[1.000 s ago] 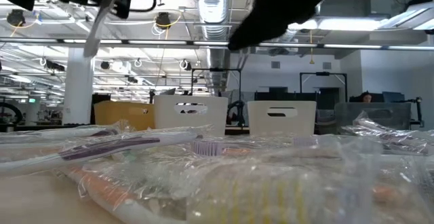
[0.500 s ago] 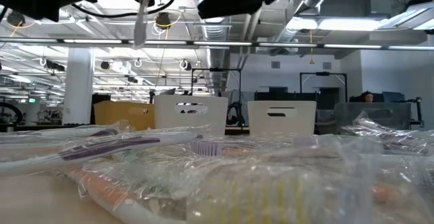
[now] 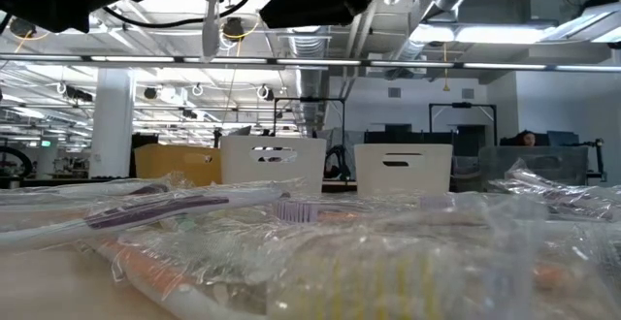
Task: Pick & Place Toothbrushes
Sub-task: Put the purple toothbrush into the right white bin
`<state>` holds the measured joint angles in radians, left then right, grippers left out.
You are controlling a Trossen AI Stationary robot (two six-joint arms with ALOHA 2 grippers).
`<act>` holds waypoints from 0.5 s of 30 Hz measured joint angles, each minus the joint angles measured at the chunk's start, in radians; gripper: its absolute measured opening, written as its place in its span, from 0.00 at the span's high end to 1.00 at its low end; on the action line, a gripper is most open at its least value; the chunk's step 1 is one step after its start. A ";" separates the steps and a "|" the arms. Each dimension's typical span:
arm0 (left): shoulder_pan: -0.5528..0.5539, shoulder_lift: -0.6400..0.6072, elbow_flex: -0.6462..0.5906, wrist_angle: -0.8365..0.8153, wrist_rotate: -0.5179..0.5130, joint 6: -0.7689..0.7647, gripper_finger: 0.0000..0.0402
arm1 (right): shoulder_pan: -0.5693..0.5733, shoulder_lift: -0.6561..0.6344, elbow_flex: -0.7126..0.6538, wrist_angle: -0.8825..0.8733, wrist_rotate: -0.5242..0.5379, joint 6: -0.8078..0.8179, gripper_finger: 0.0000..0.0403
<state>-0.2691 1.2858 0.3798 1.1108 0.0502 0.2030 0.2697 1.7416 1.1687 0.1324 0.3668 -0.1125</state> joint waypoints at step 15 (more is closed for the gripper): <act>0.000 0.000 0.000 0.020 -0.079 0.029 0.96 | -0.004 -0.002 0.001 0.108 -0.057 -0.179 0.44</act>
<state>-0.2691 1.2858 0.3798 1.1312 -0.0286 0.2317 0.2653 1.7397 1.1694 0.2407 0.3097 -0.2916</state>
